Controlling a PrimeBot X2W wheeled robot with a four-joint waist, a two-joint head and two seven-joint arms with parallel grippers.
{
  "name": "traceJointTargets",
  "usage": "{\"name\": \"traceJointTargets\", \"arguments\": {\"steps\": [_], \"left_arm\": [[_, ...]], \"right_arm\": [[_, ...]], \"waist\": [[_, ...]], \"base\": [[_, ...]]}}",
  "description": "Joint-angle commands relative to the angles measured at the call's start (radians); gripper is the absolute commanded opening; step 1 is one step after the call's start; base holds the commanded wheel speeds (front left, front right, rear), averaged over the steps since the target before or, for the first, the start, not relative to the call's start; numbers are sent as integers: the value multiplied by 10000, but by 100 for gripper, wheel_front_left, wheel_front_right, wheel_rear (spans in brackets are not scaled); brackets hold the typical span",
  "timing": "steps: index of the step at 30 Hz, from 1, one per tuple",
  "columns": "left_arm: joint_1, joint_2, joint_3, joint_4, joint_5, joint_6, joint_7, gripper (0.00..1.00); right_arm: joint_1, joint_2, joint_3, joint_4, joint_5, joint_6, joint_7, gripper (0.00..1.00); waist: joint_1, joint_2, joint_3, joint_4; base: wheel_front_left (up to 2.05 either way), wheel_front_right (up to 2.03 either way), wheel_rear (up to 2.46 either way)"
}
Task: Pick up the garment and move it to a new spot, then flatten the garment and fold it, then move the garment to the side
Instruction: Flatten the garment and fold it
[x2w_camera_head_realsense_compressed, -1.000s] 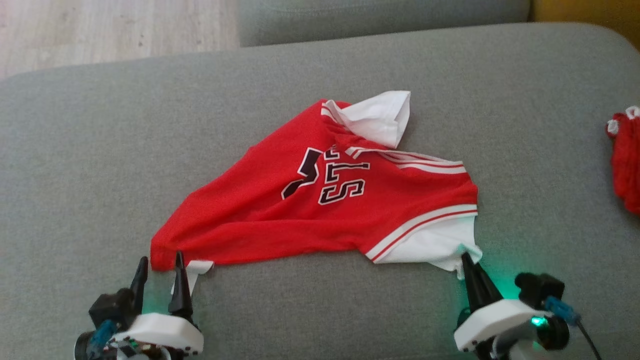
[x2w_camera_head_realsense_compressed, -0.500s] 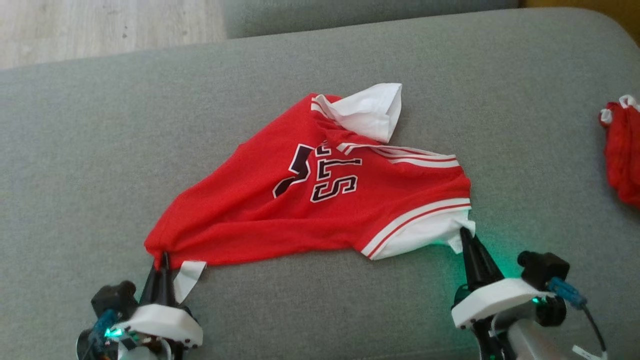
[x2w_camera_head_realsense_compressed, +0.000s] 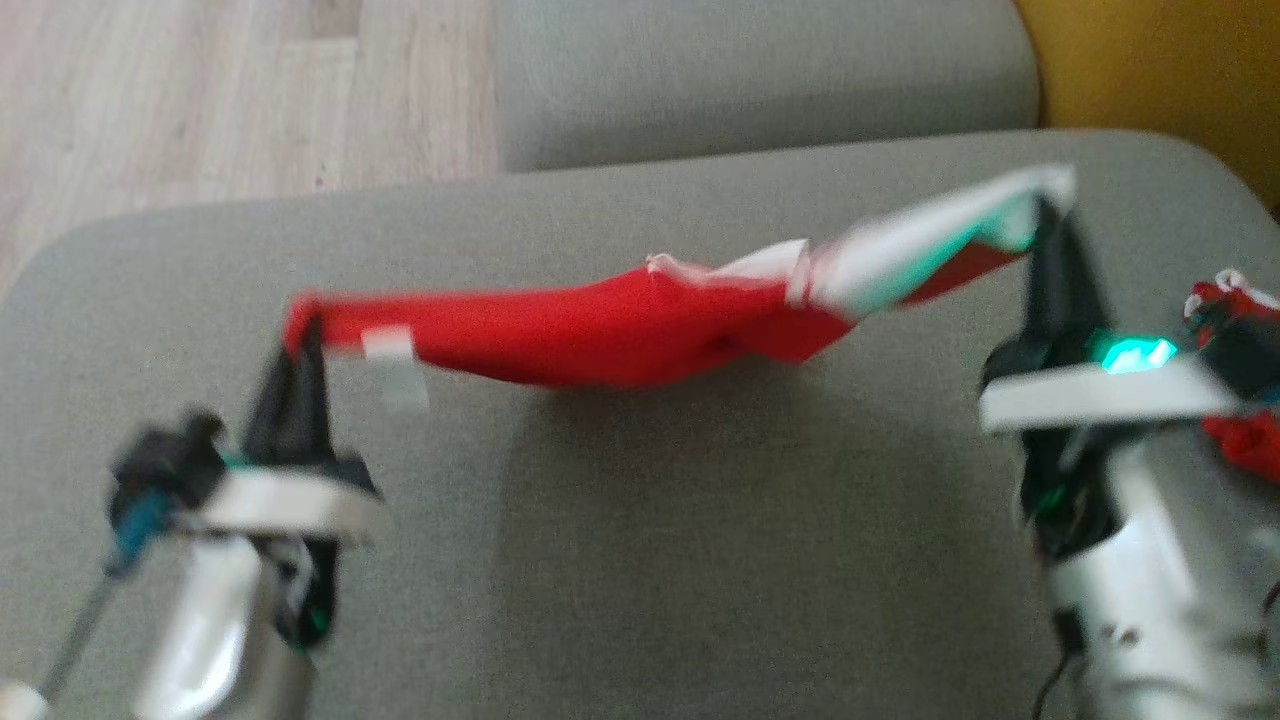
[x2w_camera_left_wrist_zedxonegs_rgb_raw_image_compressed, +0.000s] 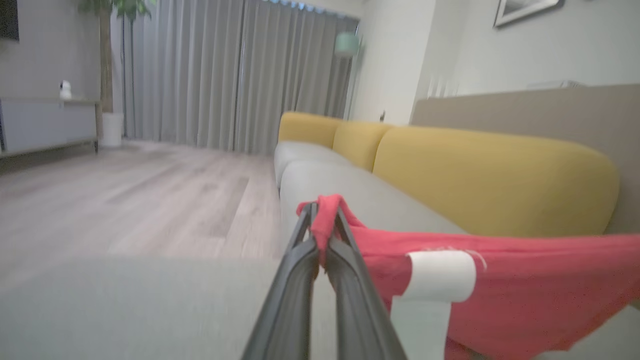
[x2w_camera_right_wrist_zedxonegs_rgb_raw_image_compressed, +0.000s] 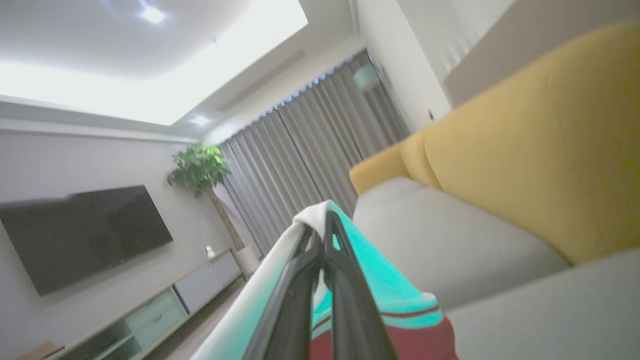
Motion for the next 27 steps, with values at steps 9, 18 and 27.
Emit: {"name": "traceJointTargets", "arguments": {"steps": [9,18,27], "left_arm": [[-3539,2133,-704,-1611,-1180,16,440,0],[-4650,2687,-776,-1558,-1507,96,1594,0],[-5611,2454,-699,70,-1458,593,1552,0]], "right_arm": [[-3432,-1175,225,-1648,853,-7,-4,0],[-5358,-1505,574,-834,645,-7,751,0],[-7195,-943,711,2211,54,-7,513,0]], "waist": [[0,0,-847,181],[0,0,-477,309],[0,0,924,237]], "base": [[0,0,0],[0,0,0],[0,0,0]]}}
